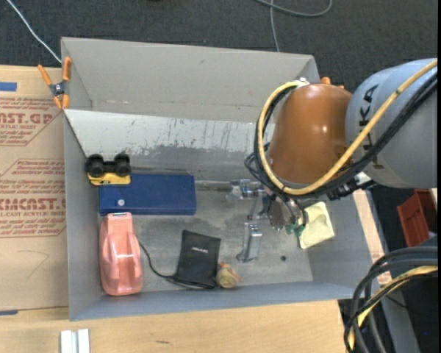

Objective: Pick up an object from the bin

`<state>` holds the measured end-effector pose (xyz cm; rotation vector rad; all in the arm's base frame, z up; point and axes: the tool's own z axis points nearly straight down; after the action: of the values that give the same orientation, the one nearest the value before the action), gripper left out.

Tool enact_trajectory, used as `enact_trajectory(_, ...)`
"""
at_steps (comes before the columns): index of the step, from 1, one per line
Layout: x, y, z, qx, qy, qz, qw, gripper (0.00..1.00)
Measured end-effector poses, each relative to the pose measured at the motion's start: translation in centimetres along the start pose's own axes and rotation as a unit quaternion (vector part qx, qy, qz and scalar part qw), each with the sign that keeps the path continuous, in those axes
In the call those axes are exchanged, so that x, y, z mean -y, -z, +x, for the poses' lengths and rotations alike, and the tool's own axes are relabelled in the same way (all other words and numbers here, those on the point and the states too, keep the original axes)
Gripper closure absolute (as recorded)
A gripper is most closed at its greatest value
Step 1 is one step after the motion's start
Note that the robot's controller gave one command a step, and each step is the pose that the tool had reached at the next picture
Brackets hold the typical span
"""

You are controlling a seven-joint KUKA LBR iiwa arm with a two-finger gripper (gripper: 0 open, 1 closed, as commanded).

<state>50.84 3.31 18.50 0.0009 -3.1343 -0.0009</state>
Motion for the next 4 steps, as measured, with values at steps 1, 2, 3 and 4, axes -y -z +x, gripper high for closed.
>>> enact_trajectory(1,0.0,0.4,-0.2,0.0041,0.0,0.0,1.0,0.0)
enact_trajectory(2,-0.9,-8.9,1.9,0.0025,-0.033,-0.001,0.9995,0.0)
enact_trajectory(3,-0.9,-11.7,1.1,0.0014,-0.047,-0.001,0.9989,0.0)
enact_trajectory(4,-7.5,-11.5,2.2,0.0031,-0.053,-0.001,0.9986,1.0)
